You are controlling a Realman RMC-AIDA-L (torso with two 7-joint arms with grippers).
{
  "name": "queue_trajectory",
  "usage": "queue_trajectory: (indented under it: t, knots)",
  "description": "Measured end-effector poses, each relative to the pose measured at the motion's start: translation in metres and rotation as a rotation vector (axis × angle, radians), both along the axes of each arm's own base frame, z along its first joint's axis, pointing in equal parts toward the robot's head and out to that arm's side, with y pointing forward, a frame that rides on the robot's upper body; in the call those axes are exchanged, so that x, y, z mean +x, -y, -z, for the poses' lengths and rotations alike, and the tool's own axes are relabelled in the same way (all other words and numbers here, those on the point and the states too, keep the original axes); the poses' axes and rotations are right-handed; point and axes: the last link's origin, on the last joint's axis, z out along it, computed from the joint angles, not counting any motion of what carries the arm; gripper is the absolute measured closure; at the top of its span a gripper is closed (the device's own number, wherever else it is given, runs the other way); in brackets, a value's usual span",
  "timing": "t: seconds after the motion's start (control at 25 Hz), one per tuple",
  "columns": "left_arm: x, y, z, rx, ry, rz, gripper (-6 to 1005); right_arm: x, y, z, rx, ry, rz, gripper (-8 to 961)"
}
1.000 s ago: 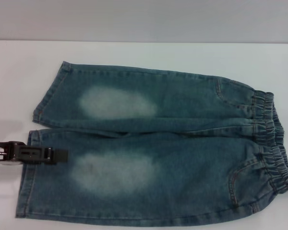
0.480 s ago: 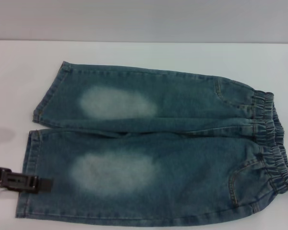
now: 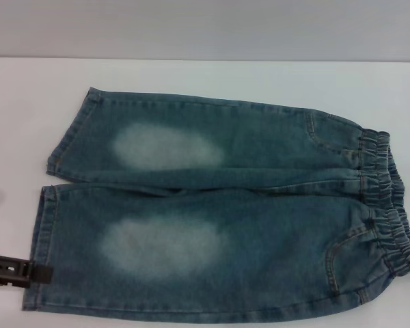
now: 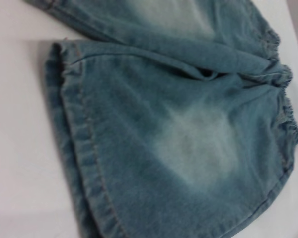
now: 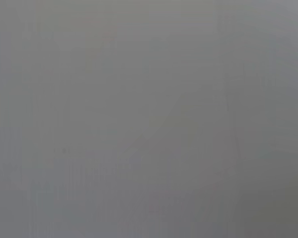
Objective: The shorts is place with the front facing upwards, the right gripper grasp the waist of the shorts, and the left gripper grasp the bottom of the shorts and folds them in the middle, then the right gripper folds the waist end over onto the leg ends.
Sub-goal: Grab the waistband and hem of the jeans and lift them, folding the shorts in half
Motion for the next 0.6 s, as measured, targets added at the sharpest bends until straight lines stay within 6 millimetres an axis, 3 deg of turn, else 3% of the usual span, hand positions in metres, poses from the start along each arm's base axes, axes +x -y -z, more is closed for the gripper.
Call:
queue_trajectory:
  t: [0.6]
  knots:
    - [-0.011, 0.004, 0.003, -0.038, -0.085, -0.036, 189, -0.001, -0.003, 0.002, -0.007, -0.006, 0.001, 151]
